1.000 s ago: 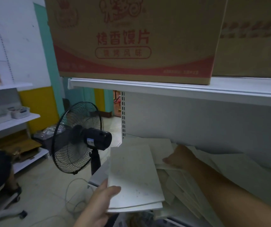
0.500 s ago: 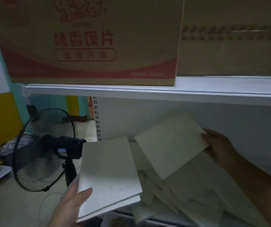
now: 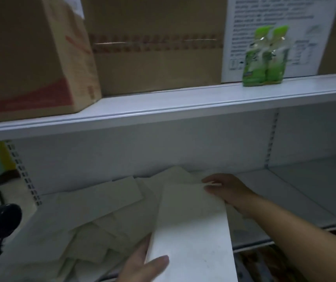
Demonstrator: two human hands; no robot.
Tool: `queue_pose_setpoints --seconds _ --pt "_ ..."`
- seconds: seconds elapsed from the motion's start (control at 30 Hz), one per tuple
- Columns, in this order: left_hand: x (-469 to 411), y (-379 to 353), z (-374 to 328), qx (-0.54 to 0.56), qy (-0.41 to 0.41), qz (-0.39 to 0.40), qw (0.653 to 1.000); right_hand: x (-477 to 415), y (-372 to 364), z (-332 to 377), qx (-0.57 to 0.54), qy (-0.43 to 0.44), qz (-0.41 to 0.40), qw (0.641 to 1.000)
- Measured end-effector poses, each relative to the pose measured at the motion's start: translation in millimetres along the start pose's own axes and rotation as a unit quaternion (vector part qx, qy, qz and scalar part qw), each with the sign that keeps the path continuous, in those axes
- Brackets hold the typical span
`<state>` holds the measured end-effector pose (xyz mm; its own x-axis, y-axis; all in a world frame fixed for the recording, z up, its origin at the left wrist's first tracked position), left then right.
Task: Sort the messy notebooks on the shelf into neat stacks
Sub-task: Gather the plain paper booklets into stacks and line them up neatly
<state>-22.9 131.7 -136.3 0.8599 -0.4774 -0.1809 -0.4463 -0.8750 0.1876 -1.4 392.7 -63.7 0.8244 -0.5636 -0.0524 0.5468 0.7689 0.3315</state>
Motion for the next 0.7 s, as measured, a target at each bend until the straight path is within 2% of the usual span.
queue_pose_setpoints --seconds 0.07,0.13,0.3,0.33,0.5,0.63,0.7 --pt "-1.5 -34.6 -10.9 0.019 -0.008 0.036 0.999 4.8 31.4 -19.2 -0.037 -0.024 -0.073 0.996" --pt "-4.0 -69.9 -10.2 0.046 0.052 0.034 0.997 16.6 64.7 -44.6 -0.105 -0.072 -0.097 0.987" --pt "8.3 -186.7 -35.8 0.138 0.113 -0.006 0.984 77.1 137.7 -99.7 -0.124 -0.123 0.037 0.984" --pt "12.4 -215.0 -45.8 0.147 0.135 -0.027 0.980 84.4 153.1 -107.3 -0.147 -0.127 0.030 0.980" --pt "21.3 -324.5 -57.6 0.239 0.221 -0.022 0.945 90.9 245.0 -151.0 -0.209 -0.153 -0.061 0.964" --pt "25.0 -382.7 -62.3 0.222 0.266 0.029 0.938 100.5 307.8 -178.7 -0.193 -0.153 -0.085 0.965" --pt "19.3 -406.1 -62.8 0.227 0.298 0.011 0.927 102.4 331.4 -186.9 -0.200 -0.142 -0.093 0.965"
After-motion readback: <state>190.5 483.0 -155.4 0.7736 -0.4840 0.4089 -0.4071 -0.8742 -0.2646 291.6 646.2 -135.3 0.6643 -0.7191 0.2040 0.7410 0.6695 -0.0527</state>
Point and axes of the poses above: each hand's wrist, its own x-axis away from the middle knuckle, its own y-axis out of the back of the hand, z = x × y, the point moved 3 cm from there along -x, towards the middle knuckle, and after that the axes turned 13 degrees about -z, right-handed, at the moved point
